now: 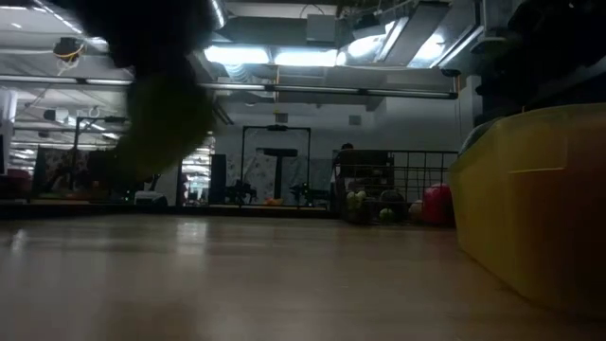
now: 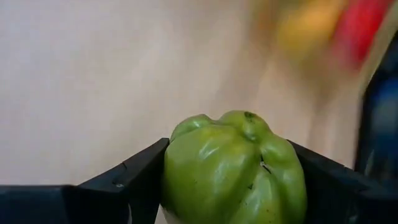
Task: Sort produce into baskets
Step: Put the chayote into the basket
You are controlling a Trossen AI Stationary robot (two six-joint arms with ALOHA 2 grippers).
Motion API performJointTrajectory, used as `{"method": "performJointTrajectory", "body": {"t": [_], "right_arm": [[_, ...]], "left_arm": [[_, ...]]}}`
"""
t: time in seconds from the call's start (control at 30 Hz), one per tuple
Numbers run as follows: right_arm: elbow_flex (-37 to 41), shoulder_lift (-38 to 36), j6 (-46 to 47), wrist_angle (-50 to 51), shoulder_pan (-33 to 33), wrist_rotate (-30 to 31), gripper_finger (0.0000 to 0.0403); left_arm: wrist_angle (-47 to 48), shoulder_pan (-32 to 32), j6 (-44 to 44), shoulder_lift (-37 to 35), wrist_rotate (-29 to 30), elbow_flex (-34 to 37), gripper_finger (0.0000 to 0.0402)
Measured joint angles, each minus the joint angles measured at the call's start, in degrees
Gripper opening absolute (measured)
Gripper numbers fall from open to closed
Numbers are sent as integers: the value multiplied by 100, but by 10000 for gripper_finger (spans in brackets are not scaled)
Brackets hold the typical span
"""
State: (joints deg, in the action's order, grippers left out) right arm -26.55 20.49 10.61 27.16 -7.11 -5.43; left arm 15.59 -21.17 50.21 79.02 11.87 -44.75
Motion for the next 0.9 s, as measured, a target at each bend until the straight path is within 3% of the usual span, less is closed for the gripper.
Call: {"method": "performJointTrajectory", "body": {"t": [0.2,0.33,0.47,0.8,0.9], "right_arm": [[0,0,1,-1,-1,1,269],[0,0,1,-2,-2,2,269],[0,0,2,-2,-2,1,269],[0,-2,-21,-119,-2,-36,269],[0,-81,-197,-518,-2,-409,269]], "left_arm": [[-2591,909,-1299,48,1299,-2,278],[-4434,1491,-2276,446,1399,-7,278],[-5905,1980,-2648,1045,1399,-60,278],[-6252,2805,-3325,2895,980,-1823,278],[-6255,2971,-3599,3318,976,-2288,278]]}}
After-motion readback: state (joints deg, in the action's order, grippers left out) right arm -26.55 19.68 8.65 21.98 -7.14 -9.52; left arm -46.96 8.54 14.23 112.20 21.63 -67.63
